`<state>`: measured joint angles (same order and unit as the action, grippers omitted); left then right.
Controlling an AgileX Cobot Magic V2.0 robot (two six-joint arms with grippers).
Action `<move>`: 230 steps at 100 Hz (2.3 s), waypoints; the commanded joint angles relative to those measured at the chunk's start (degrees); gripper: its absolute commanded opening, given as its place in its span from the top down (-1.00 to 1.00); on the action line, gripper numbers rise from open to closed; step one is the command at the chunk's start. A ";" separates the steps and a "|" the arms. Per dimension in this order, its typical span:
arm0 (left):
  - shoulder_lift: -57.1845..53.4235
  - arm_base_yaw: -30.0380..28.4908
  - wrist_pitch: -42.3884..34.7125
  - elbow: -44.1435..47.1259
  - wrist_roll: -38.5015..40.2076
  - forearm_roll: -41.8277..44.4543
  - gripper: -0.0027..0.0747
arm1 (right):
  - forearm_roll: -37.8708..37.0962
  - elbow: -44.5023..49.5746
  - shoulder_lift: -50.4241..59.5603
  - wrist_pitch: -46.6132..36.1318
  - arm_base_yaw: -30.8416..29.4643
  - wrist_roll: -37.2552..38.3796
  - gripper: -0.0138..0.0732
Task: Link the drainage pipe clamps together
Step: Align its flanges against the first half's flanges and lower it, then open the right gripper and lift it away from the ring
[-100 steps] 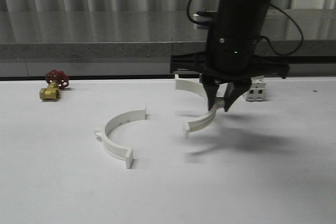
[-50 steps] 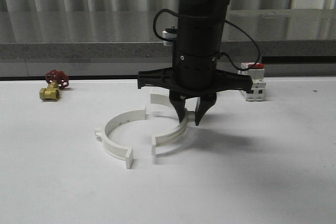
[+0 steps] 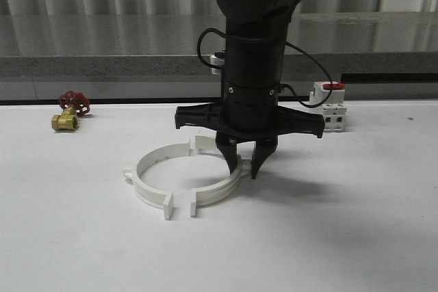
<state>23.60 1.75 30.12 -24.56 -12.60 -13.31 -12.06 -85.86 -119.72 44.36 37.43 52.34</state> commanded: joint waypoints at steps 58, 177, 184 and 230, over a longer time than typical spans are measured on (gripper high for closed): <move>0.22 -0.17 -4.40 -1.38 0.05 -1.08 0.99 | 5.75 -1.97 1.69 -2.43 0.23 0.16 0.66; 0.22 -0.17 -4.40 -1.38 0.05 -1.08 0.99 | 1.42 -5.06 9.99 0.16 -1.21 -12.66 -0.37; 0.22 -0.17 -4.40 -1.38 0.05 -1.08 0.99 | 0.96 -5.06 12.63 0.76 -2.19 -14.74 -0.37; 0.22 -0.17 -4.40 -1.38 0.05 -1.08 0.99 | -0.88 6.19 34.83 -0.38 -14.99 -28.66 -0.37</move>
<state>23.60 1.75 30.12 -24.56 -12.60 -13.31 -11.32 -81.83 -91.52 46.60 25.24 26.96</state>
